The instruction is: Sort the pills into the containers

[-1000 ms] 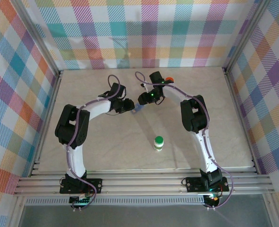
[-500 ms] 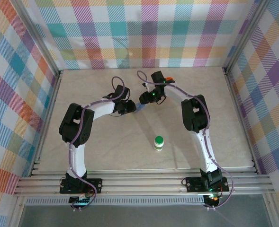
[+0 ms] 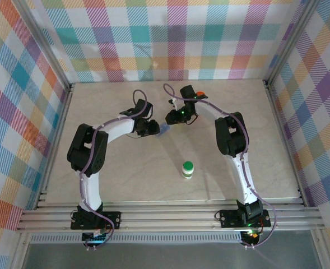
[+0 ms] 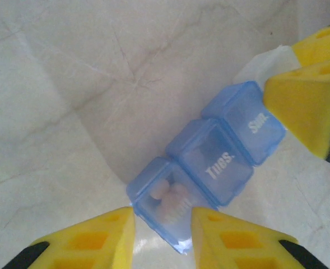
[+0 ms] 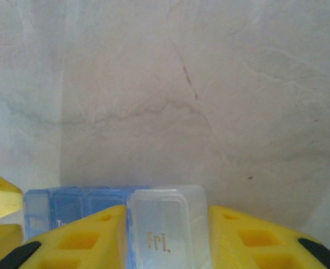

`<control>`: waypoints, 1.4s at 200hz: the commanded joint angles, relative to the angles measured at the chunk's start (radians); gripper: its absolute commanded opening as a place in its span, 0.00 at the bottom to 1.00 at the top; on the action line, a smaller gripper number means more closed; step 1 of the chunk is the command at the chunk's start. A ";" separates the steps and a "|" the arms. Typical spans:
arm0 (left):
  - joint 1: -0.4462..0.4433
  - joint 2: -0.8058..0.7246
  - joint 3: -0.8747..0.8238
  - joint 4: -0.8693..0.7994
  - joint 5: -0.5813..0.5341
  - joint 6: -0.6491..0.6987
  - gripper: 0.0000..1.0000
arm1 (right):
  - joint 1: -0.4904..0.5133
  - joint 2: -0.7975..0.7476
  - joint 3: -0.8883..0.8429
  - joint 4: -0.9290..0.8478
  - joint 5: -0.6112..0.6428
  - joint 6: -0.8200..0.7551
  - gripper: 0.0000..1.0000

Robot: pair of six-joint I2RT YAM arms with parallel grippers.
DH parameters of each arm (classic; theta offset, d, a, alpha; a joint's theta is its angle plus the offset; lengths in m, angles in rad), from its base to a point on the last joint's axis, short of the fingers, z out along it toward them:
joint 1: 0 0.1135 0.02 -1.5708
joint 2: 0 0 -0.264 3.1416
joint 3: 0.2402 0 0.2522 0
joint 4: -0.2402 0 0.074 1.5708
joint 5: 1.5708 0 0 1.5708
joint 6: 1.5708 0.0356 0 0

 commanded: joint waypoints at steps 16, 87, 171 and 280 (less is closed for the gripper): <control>0.013 -0.106 0.001 -0.068 -0.023 0.142 0.35 | 0.007 -0.032 -0.098 -0.069 -0.049 -0.026 0.34; 0.009 -0.111 -0.034 0.034 0.153 0.745 0.60 | 0.007 -0.052 -0.153 -0.055 -0.086 -0.015 0.31; -0.014 0.021 0.108 -0.163 0.128 0.928 0.65 | 0.006 -0.031 -0.128 -0.064 -0.129 -0.009 0.30; -0.033 0.130 0.214 -0.279 0.080 0.991 0.62 | -0.006 -0.003 -0.113 -0.087 -0.176 0.003 0.29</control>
